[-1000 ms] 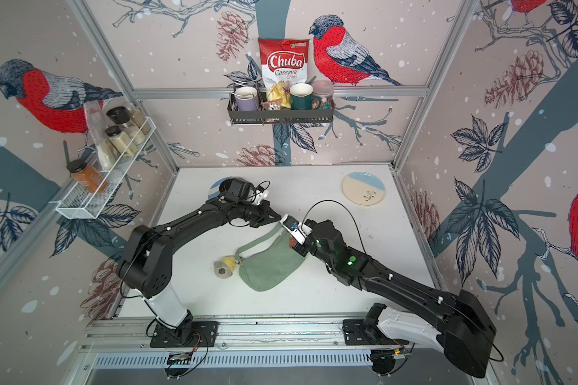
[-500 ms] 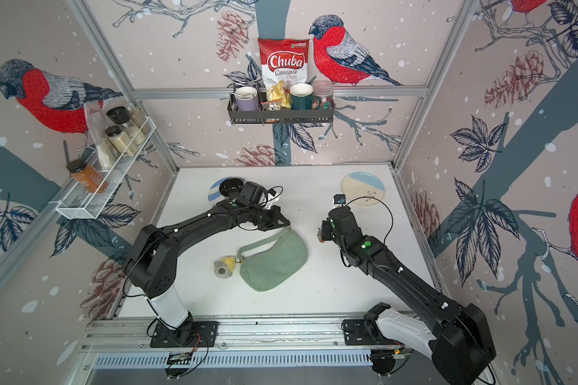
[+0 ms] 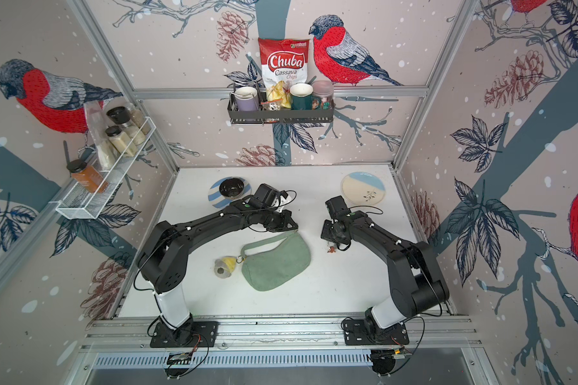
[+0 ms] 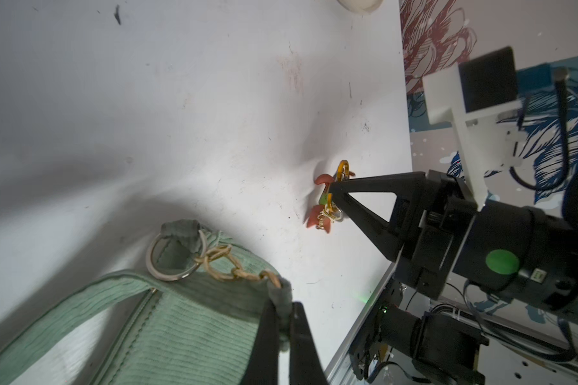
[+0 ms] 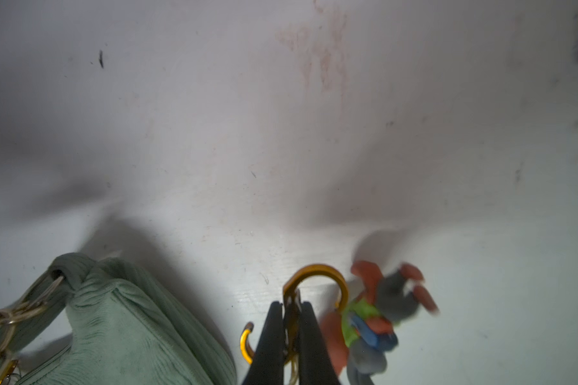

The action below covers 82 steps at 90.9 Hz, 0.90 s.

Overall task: Remove the decoration from the bag
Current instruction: Place the bag at the center of the board.

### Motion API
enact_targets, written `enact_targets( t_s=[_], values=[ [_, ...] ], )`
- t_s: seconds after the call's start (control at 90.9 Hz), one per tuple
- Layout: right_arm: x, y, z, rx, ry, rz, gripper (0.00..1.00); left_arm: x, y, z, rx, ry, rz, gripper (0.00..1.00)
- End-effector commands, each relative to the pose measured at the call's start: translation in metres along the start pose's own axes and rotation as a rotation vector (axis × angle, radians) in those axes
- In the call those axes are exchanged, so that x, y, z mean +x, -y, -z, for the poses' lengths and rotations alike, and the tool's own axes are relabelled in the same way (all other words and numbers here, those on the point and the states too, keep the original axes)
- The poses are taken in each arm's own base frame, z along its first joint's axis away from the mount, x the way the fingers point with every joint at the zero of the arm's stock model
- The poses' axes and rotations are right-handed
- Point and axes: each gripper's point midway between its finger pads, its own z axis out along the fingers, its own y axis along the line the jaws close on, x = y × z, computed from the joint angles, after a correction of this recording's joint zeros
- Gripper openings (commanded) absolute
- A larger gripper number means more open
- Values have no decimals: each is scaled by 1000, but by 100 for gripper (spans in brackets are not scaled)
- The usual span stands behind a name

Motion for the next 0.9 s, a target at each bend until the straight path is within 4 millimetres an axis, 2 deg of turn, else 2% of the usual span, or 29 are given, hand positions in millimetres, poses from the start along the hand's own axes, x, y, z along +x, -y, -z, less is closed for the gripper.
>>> enact_targets(
  t_s=[0.0, 0.066, 0.176, 0.374, 0.561, 0.748, 0.891],
  values=[
    [2, -6, -5, -20, -31, -48, 0, 4, -3, -7, -26, -9, -36, 0],
    [1, -5, -10, -7, -37, -47, 1, 2, -1, -9, -15, -3, -35, 0],
    [4, -4, -19, 14, -73, -46, 9, -1, 2, -12, -2, 4, -32, 0],
    [7, 3, -20, 44, -83, -41, 30, 1, -1, -14, -6, -5, -32, 0],
    [8, 8, -16, 64, -82, -35, 38, 1, -2, -15, -4, -5, -29, 0],
    [-4, 13, -7, 80, -64, -24, 49, 2, -2, -15, -7, -6, -25, 0],
    [-8, 11, -1, 94, -69, 26, 49, 0, -6, -17, -28, 2, -31, 1]
  ],
)
